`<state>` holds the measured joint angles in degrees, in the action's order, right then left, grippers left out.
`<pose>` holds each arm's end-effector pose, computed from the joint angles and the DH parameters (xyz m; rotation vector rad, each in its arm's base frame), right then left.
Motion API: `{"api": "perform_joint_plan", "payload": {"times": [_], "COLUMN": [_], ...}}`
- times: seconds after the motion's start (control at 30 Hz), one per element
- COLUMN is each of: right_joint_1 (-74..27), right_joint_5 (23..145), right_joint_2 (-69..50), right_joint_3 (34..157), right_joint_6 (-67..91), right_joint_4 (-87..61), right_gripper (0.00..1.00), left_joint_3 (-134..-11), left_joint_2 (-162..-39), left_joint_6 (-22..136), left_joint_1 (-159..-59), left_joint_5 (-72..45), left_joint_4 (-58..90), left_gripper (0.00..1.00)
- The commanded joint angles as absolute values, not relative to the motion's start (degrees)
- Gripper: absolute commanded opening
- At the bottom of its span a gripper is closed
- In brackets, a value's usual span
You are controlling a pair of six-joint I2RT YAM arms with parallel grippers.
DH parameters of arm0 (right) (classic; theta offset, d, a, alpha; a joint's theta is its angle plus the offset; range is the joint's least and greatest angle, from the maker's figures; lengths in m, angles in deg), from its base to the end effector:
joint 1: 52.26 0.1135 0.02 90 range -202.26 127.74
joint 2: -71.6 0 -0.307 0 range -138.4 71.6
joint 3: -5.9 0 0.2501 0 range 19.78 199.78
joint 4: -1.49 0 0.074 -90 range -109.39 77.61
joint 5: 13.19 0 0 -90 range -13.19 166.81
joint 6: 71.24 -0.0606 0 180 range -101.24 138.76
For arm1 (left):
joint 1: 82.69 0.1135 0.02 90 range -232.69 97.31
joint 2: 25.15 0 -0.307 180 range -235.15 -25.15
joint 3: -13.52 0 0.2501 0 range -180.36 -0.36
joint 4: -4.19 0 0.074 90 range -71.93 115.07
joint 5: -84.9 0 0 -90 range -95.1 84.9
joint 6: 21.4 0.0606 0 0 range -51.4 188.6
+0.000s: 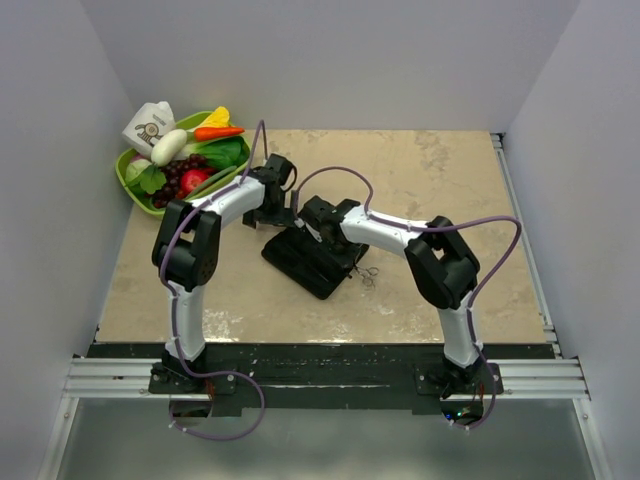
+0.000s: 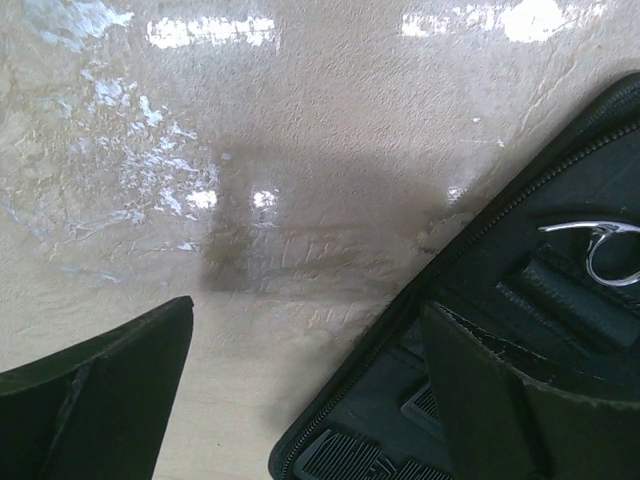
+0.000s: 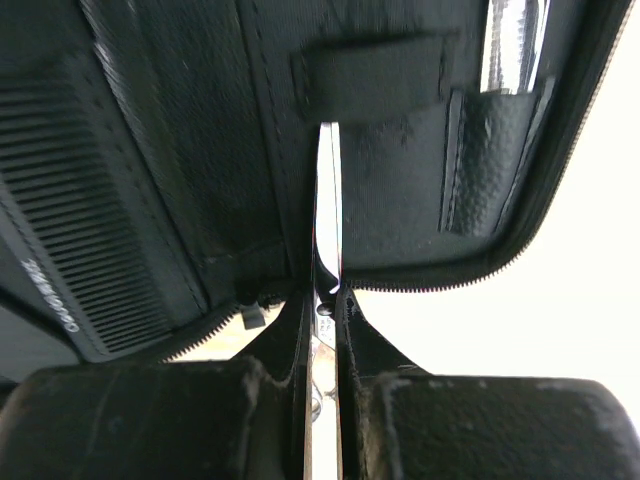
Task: Sort the hair-cutting tools
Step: Place the scissors in the hairdressing tool bag.
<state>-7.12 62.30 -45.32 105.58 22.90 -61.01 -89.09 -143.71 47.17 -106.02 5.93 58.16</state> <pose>0.3081 0.2881 0.1826 -1.1689 2.6273 -0.2525 0.4206 -0.1688 0.1890 -0.0014 2.7454 0.0600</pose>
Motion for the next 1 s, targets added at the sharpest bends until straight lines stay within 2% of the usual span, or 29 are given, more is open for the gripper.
{"api": "perform_joint_plan", "payload": {"times": [0.0, 0.43, 0.63, 0.8, 0.97], "right_joint_1": [-6.6, -7.4, -7.5, -7.5, -7.5], "right_joint_5": [61.3, 55.8, 54.5, 59.3, 63.2], "right_joint_2": [-46.6, -52.4, -51.1, -46.2, -45.6], "right_joint_3": [109.7, 116.2, 113.0, 105.6, 103.0], "right_joint_6": [23.9, 24.6, 26.7, 29.6, 31.0], "right_joint_4": [-61.5, -60.9, -54.5, -46.1, -45.1], "right_gripper": [0.03, 0.03, 0.02, 0.01, 0.01], "left_joint_3": [-88.0, -87.1, -86.9, -86.9, -86.9], "left_joint_2": [-140.8, -140.7, -140.7, -140.7, -140.9], "left_joint_6": [48.3, 48.4, 48.4, 48.5, 48.4], "left_joint_1": [-106.3, -106.3, -106.3, -106.3, -106.3], "left_joint_5": [6.0, 5.5, 5.2, 5.3, 5.4], "left_joint_4": [58.6, 58.3, 58.1, 58.1, 58.1], "left_gripper": [0.99, 0.99, 0.99, 0.99, 0.99]}}
